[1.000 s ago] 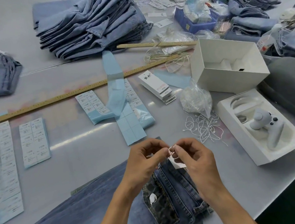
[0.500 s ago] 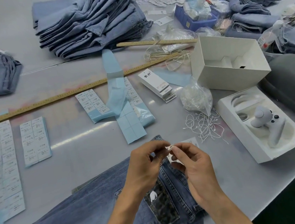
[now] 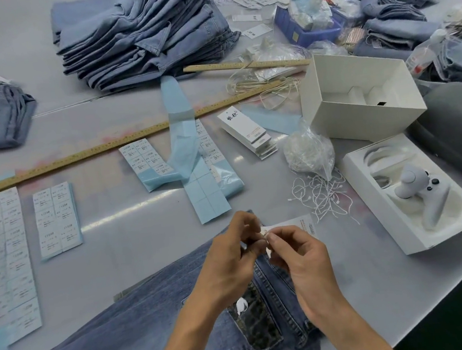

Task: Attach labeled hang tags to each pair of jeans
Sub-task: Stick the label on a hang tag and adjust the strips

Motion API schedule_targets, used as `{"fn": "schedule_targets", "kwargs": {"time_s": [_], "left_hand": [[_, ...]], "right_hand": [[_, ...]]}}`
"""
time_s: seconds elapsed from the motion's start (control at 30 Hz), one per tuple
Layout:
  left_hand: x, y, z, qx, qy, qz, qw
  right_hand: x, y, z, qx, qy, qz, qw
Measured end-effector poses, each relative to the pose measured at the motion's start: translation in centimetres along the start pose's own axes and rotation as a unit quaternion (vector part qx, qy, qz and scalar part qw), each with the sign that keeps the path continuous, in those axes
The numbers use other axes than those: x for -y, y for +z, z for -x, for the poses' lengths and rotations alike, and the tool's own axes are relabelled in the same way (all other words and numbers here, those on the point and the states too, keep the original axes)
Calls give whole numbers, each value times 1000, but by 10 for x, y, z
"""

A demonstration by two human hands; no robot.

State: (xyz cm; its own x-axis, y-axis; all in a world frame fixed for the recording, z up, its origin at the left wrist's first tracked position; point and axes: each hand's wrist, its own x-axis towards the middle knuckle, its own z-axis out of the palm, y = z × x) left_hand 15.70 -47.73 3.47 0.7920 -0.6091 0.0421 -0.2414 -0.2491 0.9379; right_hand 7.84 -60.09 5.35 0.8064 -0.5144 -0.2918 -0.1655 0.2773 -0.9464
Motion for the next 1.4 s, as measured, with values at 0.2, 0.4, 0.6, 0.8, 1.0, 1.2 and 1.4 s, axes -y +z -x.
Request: {"fn": "schedule_targets", "kwargs": {"time_s": [0.2,0.4,0.6,0.8,1.0,1.2,1.4], "left_hand": [[1,4,2,-35,20,-1,999],[4,5,2,-34,15,7,999],[9,7,5,-32,9,-10,999],[11,9,8,-59,17,-14,998],[8,13,7,-91,22,-14,995],[7,11,7,-115,23,-3,993],[6,14,8,-117,32,-16,992]], "right_hand": [[0,-3,-4,-20,-11,32,999],[2,0,-1,-1,-11,33,999],[3,1,0,-9,-5,61,998],[-1,4,0,-27,22,52,998],[2,7,0,-20,48,-7,999],[5,7,0,-30,59,-27,997],[4,10,3,-37,80,-43,995]]}}
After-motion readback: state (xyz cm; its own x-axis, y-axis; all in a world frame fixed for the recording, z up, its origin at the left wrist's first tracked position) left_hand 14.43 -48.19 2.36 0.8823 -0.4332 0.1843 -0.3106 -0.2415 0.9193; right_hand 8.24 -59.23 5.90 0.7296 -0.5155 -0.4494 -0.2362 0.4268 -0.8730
